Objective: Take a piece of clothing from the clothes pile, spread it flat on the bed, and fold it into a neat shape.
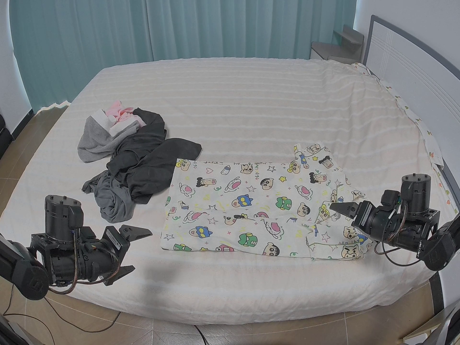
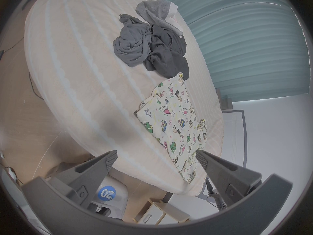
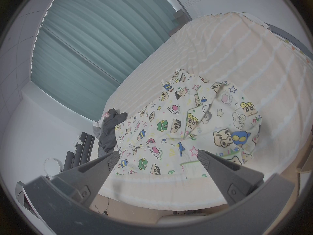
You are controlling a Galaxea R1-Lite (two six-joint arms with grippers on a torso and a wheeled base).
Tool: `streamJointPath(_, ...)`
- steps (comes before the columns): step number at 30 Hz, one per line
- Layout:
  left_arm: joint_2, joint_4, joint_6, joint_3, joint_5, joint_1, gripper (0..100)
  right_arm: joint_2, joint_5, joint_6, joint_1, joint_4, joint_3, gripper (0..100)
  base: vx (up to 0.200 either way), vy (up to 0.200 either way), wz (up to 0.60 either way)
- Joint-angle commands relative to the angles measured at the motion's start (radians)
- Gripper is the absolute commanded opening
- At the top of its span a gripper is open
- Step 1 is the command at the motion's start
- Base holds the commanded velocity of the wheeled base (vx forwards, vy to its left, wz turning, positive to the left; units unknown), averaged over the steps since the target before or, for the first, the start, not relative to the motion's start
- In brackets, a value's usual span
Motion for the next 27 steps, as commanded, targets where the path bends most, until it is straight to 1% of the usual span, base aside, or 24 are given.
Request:
streamJointPath(1, 0.007, 0.0, -0.005, -0.001, -0.001, -0.002, 100, -0.024, 0.0, -0.002, 0.002, 0.0, 0.003, 100, 0.0, 0.0, 0.0)
streamJointPath(3, 0.005, -0.006, -0.02, 0.0, -0.002, -0.001, 100, -0.024, 0.0, -0.002, 0.0, 0.0, 0.005, 100, 0.0, 0.0, 0.0)
streamJointPath(7, 0.004, -0.068, -0.026, 0.028, -0.005, -0.001, 100, -0.026, -0.002, -0.002, 0.002, 0.0, 0.006, 100, 0.0, 0.0, 0.0)
streamJointPath(10, 0.01, -0.098, -0.026, 0.042, -0.007, -0.005, 100, -0.03, -0.002, -0.003, 0.005, -0.001, 0.008, 100, 0.2, 0.0, 0.0)
streamJointPath(16, 0.019, -0.098, -0.024, 0.042, -0.005, -0.025, 100, -0.041, -0.008, -0.019, 0.008, -0.001, 0.014, 100, 0.2, 0.0, 0.0)
streamJointPath(23, 0.03, -0.1, -0.02, 0.042, -0.004, -0.027, 100, -0.041, -0.008, -0.019, 0.008, -0.001, 0.016, 100, 0.2, 0.0, 0.0)
streamJointPath(27, 0.041, -0.1, -0.018, 0.04, 0.004, -0.027, 100, -0.038, -0.008, -0.019, 0.008, -0.001, 0.016, 100, 0.0, 0.0, 0.0)
